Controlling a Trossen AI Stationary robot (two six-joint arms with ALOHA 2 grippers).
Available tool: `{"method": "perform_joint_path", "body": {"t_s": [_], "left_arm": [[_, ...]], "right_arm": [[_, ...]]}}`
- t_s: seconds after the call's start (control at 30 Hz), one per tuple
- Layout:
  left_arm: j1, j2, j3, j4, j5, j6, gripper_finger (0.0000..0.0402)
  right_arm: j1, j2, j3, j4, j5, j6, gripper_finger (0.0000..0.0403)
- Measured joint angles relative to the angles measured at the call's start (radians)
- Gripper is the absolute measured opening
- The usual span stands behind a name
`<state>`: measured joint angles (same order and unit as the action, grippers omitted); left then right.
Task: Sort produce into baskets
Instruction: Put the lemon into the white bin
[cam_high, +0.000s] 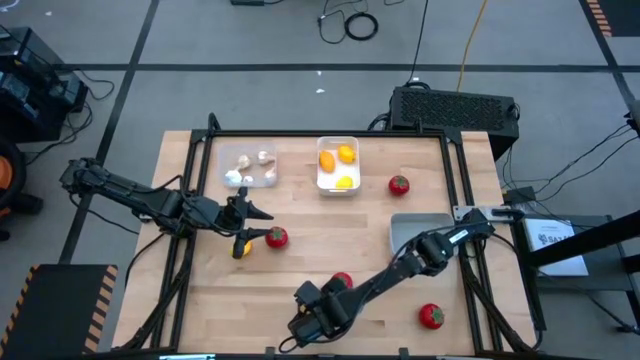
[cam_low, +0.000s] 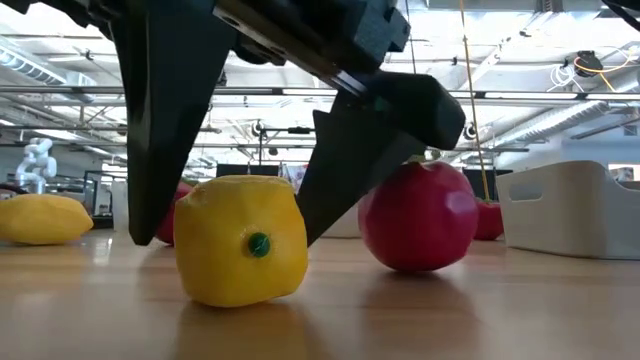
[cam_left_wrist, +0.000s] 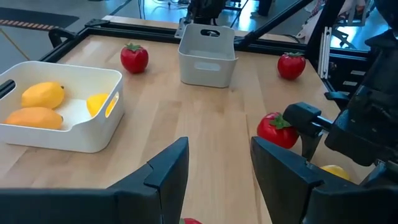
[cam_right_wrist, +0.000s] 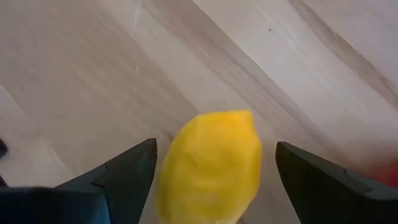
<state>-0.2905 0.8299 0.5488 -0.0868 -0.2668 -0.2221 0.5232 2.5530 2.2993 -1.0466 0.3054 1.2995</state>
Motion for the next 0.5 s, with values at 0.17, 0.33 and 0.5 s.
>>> {"method": "perform_joint_path", "body": {"t_s": [0.17, 0.33, 0.5], "left_arm": [[0.0, 0.0, 0.0, 0.0, 0.0, -0.001, 0.018], [0.0, 0.0, 0.0, 0.0, 0.0, -0.001, 0.018], [0.0, 0.0, 0.0, 0.0, 0.0, -0.001, 0.018]], "right_arm": [[0.0, 0.0, 0.0, 0.0, 0.004, -0.002, 0.0318], [0.0, 0.0, 0.0, 0.0, 0.003, -0.013, 0.0296], [0.0, 0.0, 0.0, -0.001, 0.0, -0.032, 0.0249]]}}
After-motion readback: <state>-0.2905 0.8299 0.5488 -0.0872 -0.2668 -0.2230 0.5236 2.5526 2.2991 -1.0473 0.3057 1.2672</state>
